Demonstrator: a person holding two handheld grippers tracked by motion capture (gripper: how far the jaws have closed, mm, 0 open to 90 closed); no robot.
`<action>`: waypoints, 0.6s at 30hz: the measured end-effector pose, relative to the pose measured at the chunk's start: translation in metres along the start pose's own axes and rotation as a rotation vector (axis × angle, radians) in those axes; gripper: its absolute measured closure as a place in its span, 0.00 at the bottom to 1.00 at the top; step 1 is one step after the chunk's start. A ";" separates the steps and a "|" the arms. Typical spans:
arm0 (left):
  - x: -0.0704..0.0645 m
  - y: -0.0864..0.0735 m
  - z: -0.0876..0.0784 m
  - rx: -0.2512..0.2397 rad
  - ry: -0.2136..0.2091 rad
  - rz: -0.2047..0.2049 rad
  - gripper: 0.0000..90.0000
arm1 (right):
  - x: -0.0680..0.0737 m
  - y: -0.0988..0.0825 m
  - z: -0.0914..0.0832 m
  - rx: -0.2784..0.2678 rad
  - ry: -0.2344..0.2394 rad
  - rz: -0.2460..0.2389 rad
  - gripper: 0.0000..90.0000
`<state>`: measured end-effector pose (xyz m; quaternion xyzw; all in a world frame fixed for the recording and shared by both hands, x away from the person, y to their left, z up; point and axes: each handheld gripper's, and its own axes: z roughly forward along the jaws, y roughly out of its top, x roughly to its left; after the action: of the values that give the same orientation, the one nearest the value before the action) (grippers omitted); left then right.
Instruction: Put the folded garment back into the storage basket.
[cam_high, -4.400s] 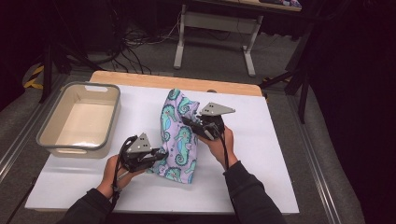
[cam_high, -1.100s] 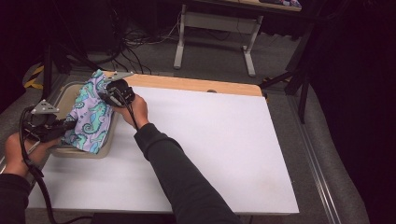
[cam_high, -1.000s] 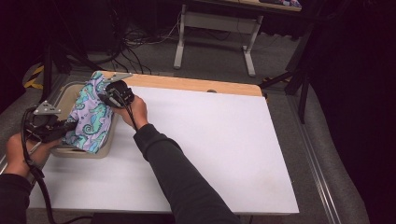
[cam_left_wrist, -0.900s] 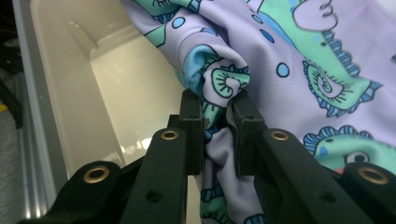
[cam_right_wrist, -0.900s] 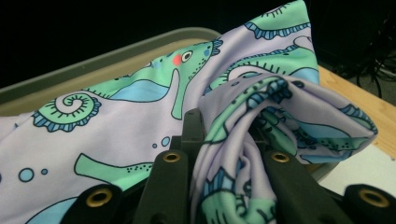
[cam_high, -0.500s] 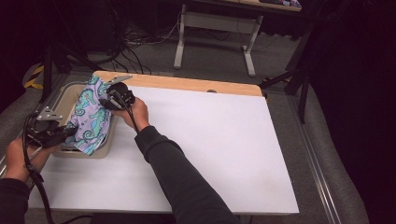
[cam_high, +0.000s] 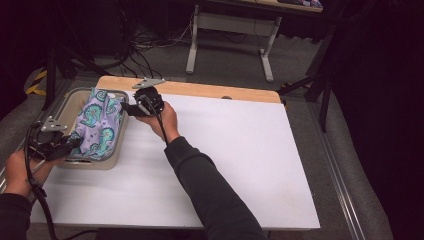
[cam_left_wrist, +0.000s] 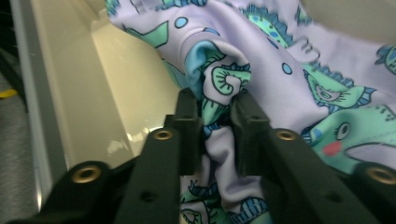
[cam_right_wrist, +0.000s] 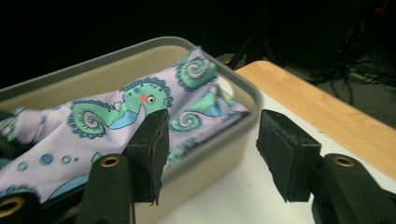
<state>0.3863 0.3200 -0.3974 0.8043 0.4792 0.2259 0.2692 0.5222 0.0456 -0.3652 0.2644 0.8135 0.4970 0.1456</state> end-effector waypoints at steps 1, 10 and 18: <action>0.000 0.000 -0.002 -0.009 0.011 -0.001 0.73 | -0.001 -0.002 -0.006 -0.001 -0.008 -0.018 0.48; -0.002 0.020 -0.015 -0.077 0.041 0.026 0.66 | -0.008 -0.032 -0.067 -0.019 -0.075 -0.088 0.47; -0.010 0.053 0.004 -0.065 -0.031 0.092 0.79 | -0.007 -0.075 -0.121 -0.028 -0.125 -0.126 0.43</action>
<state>0.4190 0.2896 -0.3667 0.8198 0.4299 0.2410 0.2916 0.4458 -0.0740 -0.3754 0.2412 0.8109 0.4808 0.2306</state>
